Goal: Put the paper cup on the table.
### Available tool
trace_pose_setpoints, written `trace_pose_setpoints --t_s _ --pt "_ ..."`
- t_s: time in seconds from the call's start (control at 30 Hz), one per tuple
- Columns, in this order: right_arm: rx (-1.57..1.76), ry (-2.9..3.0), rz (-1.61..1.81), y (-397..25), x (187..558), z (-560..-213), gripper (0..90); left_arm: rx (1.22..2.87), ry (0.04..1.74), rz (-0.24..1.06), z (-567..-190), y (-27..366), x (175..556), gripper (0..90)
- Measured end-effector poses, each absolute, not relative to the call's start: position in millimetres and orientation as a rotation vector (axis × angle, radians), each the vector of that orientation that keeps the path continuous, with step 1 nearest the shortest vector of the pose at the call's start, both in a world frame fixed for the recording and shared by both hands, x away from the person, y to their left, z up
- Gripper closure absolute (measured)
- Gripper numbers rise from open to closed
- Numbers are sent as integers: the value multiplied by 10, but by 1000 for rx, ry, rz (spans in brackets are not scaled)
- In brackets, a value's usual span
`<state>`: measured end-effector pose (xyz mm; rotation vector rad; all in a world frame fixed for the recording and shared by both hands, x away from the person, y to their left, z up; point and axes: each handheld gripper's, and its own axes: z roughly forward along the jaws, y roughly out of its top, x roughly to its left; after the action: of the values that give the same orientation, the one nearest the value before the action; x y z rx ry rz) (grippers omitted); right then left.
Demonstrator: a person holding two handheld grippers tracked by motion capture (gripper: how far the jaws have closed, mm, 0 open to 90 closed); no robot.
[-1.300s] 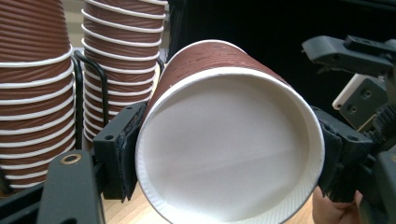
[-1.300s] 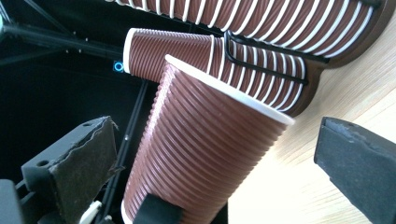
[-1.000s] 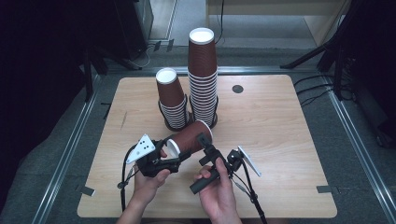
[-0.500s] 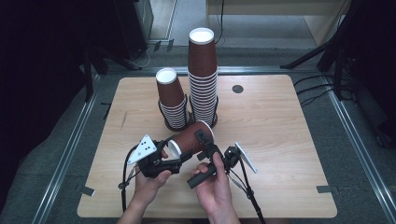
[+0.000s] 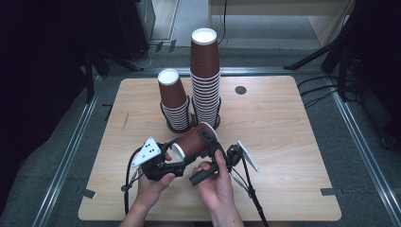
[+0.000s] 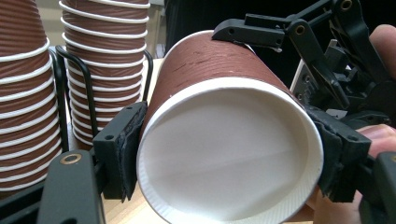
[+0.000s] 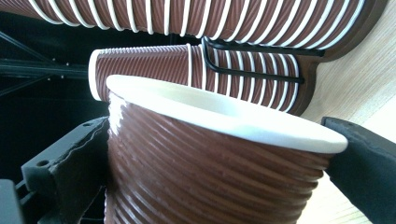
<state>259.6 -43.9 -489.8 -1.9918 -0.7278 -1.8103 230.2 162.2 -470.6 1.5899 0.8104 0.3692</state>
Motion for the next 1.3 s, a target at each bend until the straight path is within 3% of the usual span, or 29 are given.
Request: trace_pose_setpoints --t_s 0.8,0.83,0.87,0.93,1.3 --pt "-1982 -753 -1847 -406 2617 -4902 60 1609 811 355 -4711 1620 2311 212" --pt "-1971 -752 -1851 -404 2614 -4902 105 1595 825 367 -4708 1619 2301 191" --pt "-1980 -752 -1850 -403 2607 -4897 101 1587 834 370 -4700 1625 2301 99" --pt "-1973 -743 -1862 -406 2609 -4900 102 1581 815 335 -4687 1654 2307 27" --pt "-1960 -746 -1913 -454 2628 -4890 103 1560 822 337 -4668 1733 2319 2"
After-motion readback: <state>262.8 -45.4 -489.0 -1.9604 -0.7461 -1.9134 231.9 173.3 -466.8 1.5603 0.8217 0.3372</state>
